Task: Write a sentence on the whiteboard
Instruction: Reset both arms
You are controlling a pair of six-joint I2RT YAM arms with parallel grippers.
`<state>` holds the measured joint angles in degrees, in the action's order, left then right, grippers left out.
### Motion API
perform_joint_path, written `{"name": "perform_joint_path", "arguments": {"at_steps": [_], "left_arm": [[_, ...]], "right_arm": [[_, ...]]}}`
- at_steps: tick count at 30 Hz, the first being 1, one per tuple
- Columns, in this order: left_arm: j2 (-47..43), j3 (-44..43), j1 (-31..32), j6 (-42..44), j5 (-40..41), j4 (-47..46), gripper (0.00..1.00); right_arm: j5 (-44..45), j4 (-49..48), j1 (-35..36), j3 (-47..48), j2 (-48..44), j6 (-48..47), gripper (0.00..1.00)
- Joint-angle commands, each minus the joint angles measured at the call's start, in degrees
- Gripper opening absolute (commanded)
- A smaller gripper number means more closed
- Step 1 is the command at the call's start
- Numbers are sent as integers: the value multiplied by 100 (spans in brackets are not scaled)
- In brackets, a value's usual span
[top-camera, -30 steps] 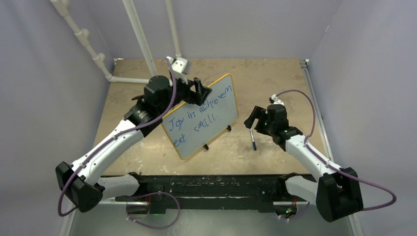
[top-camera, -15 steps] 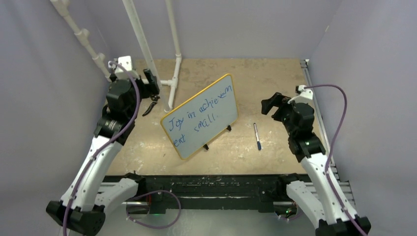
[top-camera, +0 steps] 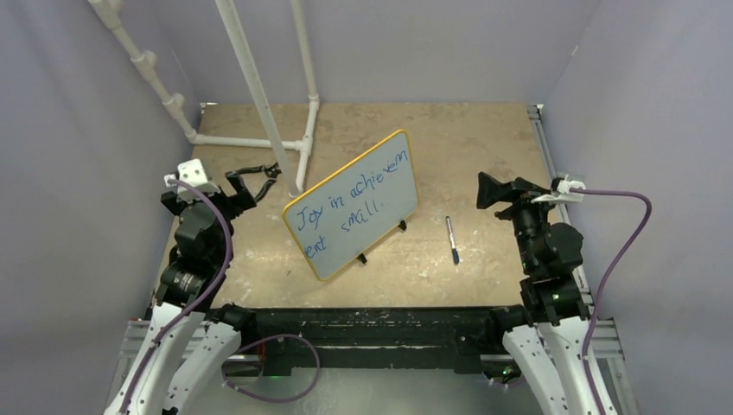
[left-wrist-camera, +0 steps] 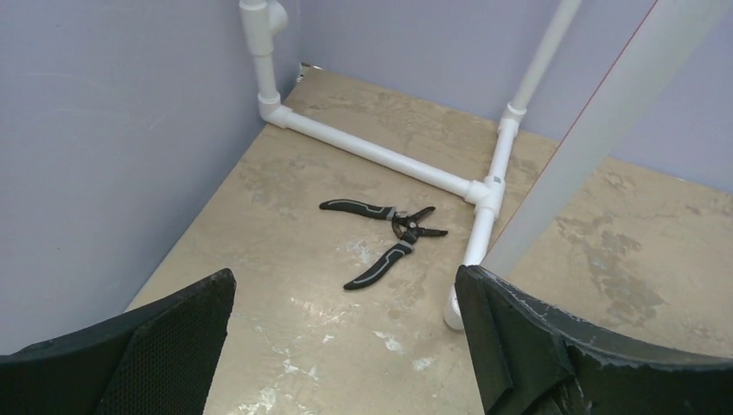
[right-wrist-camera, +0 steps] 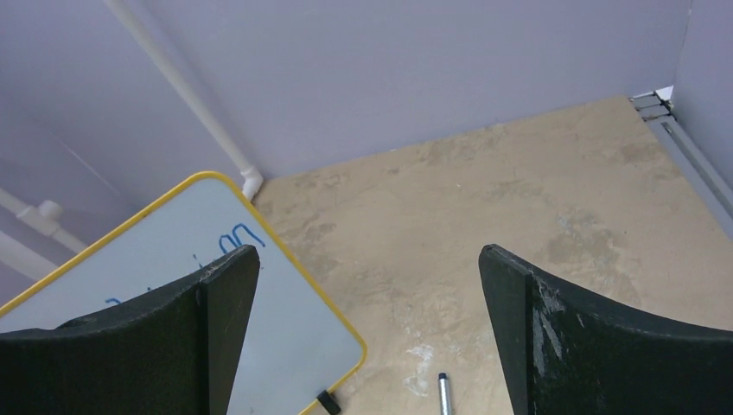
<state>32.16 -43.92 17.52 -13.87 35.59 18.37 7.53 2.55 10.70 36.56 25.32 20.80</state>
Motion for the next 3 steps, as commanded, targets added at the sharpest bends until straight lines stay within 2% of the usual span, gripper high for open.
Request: {"name": "perform_joint_path", "arguments": {"at_steps": [1,3], "left_arm": [[-10,22,-29,-116,234,-49,99],[30,-41,-29,-153,244,15,99]], "right_arm": [[140,-169,2,42,50,-155,98],[248,-151,2,72,76,-155,98]]}}
